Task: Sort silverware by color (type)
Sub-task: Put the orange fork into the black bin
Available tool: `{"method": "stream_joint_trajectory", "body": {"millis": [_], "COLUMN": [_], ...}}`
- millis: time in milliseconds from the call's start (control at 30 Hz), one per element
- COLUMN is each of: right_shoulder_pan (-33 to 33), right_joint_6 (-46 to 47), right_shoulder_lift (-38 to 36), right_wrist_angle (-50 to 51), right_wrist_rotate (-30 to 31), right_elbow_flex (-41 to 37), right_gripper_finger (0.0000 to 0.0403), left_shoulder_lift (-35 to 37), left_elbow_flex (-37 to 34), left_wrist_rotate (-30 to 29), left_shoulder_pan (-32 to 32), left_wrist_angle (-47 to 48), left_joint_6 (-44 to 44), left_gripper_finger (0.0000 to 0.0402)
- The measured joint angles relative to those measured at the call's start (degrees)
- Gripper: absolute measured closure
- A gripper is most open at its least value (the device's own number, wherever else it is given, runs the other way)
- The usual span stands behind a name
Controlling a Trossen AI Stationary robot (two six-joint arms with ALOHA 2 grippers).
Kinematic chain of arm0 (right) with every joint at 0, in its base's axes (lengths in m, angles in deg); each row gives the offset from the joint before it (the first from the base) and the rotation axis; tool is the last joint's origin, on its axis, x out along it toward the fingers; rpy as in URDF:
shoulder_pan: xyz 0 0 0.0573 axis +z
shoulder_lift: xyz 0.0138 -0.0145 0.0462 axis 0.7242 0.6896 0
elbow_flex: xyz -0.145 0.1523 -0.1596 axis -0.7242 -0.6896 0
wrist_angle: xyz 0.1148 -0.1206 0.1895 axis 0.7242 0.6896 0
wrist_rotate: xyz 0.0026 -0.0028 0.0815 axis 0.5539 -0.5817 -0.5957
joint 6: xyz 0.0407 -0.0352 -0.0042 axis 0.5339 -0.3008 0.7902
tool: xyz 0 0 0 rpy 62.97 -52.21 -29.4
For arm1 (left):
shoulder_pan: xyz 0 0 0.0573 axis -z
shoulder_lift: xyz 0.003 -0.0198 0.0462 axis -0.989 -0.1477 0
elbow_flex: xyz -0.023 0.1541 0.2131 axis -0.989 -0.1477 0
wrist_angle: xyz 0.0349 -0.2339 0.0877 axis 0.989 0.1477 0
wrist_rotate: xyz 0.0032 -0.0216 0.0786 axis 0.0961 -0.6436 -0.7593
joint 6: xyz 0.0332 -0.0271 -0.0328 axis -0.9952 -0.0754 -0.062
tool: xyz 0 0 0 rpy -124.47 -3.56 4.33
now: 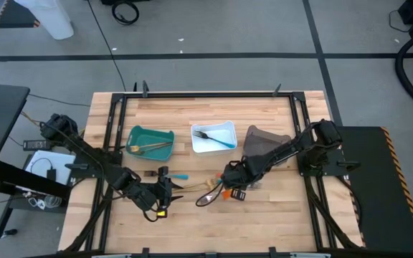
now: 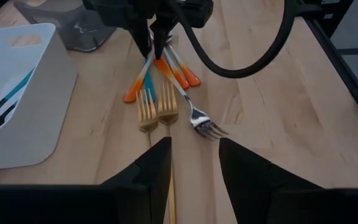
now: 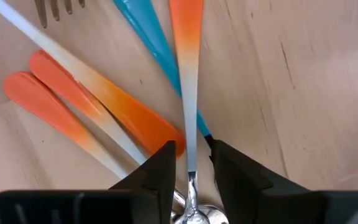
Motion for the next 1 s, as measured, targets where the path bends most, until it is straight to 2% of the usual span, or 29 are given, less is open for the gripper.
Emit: {"method": "stream_joint_trajectory", "body": {"millis": [400,1000], "right_shoulder_pan": [0.0,-0.6], "right_joint_6": [0.1,1.5], "right_shoulder_lift": [0.1,-2.0], "right_wrist_angle": [0.3,3.5], "right_wrist_rotate": [-1.5,-1.1], "right_elbow_flex": [-0.1,1.0], "right_gripper_finger": [0.0387,0.0399], "left_shoulder_lift": [0.0,0.0], "left_elbow_flex": [0.0,0.0], "left_wrist_rotate": [0.0,0.0], "left_shoulder_pan": [0.1,0.1], "left_wrist_angle": [0.4,0.8], "left_joint_6": [-0.1,-0.1], "left_gripper_finger": [0.0257,0.0257]}}
